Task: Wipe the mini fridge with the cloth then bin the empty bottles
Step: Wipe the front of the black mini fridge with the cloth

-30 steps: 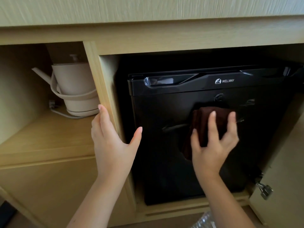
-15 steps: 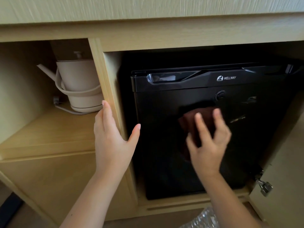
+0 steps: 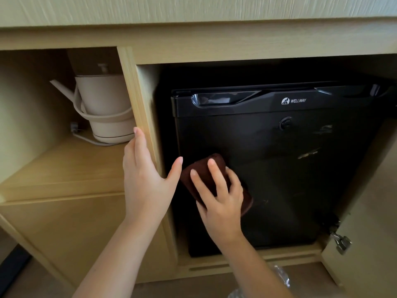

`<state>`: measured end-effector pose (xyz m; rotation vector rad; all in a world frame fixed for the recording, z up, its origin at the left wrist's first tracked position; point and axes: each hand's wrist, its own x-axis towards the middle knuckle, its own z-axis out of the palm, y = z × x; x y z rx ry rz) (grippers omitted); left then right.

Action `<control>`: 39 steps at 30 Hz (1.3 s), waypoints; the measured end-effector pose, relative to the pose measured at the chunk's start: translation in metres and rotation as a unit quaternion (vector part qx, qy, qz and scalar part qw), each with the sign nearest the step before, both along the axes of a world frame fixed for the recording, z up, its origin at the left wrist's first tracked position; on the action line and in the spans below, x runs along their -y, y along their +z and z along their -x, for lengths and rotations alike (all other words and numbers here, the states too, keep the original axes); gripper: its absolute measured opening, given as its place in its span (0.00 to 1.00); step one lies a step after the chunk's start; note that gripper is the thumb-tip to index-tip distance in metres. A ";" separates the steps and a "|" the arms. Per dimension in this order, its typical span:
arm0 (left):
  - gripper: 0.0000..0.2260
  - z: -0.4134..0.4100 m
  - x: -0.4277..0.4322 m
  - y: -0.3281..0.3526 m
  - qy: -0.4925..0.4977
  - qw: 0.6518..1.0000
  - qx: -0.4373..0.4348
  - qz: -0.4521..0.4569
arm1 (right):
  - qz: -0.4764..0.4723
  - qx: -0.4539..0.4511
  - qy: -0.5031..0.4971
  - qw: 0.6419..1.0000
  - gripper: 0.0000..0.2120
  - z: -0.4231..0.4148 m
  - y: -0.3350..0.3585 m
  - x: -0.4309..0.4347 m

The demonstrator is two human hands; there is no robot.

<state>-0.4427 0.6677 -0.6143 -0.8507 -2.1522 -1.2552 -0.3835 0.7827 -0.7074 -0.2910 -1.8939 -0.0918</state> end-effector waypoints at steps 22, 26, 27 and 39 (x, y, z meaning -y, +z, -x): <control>0.40 -0.004 0.004 0.004 -0.025 0.999 0.019 -0.010 | 0.079 -0.043 0.033 0.995 0.25 -0.021 0.027 -0.024; 0.41 -0.004 0.004 0.004 -0.018 1.000 0.015 0.014 | 0.169 -0.128 -0.027 0.977 0.26 -0.038 0.062 -0.055; 0.41 -0.003 0.004 0.004 -0.020 1.000 0.012 0.015 | 0.171 -0.129 -0.036 0.976 0.26 -0.037 0.063 -0.054; 0.37 -0.004 0.003 0.006 -0.020 0.999 0.029 -0.015 | 0.078 -0.024 0.041 0.996 0.24 -0.030 0.025 -0.031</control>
